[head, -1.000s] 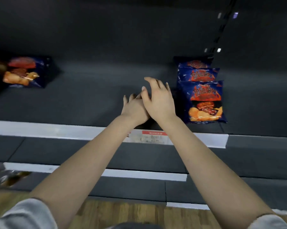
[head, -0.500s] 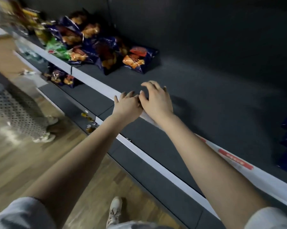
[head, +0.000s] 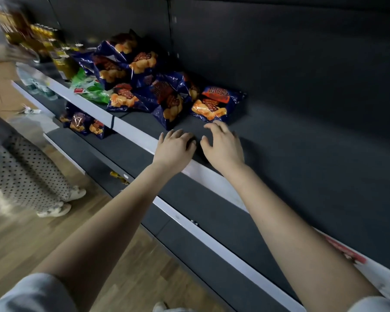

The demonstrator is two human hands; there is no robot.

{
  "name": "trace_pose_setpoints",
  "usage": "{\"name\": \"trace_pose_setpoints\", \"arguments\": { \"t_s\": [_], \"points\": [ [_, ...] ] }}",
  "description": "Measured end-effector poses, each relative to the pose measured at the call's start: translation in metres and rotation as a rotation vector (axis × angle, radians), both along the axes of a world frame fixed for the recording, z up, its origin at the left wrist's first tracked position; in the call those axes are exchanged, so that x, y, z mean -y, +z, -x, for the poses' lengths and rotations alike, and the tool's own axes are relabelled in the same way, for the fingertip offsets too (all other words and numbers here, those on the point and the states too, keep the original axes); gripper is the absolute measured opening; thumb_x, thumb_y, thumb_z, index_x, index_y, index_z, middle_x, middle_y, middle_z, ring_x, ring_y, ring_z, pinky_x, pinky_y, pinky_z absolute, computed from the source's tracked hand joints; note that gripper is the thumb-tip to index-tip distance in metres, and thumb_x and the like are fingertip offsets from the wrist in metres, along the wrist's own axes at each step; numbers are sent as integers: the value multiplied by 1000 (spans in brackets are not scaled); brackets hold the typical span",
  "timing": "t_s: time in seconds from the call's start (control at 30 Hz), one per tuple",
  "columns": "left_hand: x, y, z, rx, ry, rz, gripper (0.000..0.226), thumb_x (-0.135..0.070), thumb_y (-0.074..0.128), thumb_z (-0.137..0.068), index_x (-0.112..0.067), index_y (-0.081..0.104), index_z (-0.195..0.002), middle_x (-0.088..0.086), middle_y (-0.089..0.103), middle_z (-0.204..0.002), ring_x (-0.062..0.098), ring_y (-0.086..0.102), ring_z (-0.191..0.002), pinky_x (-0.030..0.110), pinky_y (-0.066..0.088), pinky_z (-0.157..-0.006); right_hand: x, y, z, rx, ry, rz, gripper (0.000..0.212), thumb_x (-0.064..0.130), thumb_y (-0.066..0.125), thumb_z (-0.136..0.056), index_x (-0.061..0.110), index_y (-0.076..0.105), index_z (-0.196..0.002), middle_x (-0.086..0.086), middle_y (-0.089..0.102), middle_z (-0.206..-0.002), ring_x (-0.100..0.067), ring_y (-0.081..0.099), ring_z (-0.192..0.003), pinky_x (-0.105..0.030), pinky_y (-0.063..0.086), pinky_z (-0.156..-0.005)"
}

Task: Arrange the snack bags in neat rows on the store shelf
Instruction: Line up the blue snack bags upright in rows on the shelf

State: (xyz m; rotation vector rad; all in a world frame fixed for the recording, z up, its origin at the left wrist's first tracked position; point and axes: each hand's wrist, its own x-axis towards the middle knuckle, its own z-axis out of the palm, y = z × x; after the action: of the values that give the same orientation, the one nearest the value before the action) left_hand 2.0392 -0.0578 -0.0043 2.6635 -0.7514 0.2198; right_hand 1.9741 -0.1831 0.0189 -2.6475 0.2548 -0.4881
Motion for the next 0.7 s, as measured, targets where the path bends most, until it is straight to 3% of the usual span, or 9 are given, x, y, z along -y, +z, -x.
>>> {"name": "trace_pose_setpoints", "arguments": {
  "t_s": [0.13,0.33,0.43,0.57,0.7],
  "points": [
    [-4,5,-47,16,-79,45,36,-33,36,-97,-22,56,-124,1,54,-129,23,42,-125,38,26,-108,1,-2,-37,-23,-40,89,42,27,45,-95,18,44,-136,0,28,-152,-20,38,-134,-48,15,-116],
    [-5,11,-83,-64,-177,95,34,-30,42,-95,-17,58,-123,4,53,-131,27,49,-119,39,47,-91,1,6,-87,34,-151,113,50,26,51,-91,18,40,-139,-4,20,-155,-23,27,-140,-48,19,-115],
    [-5,11,-98,-55,-244,141,31,-25,46,-92,-14,60,-117,6,58,-122,31,51,-113,43,50,-85,-3,7,-110,32,-187,125,54,27,53,-90,19,38,-141,-4,18,-155,-24,18,-143,-52,22,-113],
    [-2,6,-109,-49,-320,172,32,-15,50,-86,-7,61,-115,11,60,-118,34,54,-108,42,48,-88,-5,6,-126,-13,-229,163,58,31,53,-91,22,32,-144,-3,9,-158,-30,6,-145,-58,16,-113],
    [2,1,-109,-52,-334,226,36,-14,50,-89,-9,55,-124,10,54,-129,30,48,-119,41,42,-99,12,9,-131,-61,-272,291,70,41,54,-90,22,20,-148,-4,-3,-159,-38,0,-144,-62,16,-111]
  ]
}}
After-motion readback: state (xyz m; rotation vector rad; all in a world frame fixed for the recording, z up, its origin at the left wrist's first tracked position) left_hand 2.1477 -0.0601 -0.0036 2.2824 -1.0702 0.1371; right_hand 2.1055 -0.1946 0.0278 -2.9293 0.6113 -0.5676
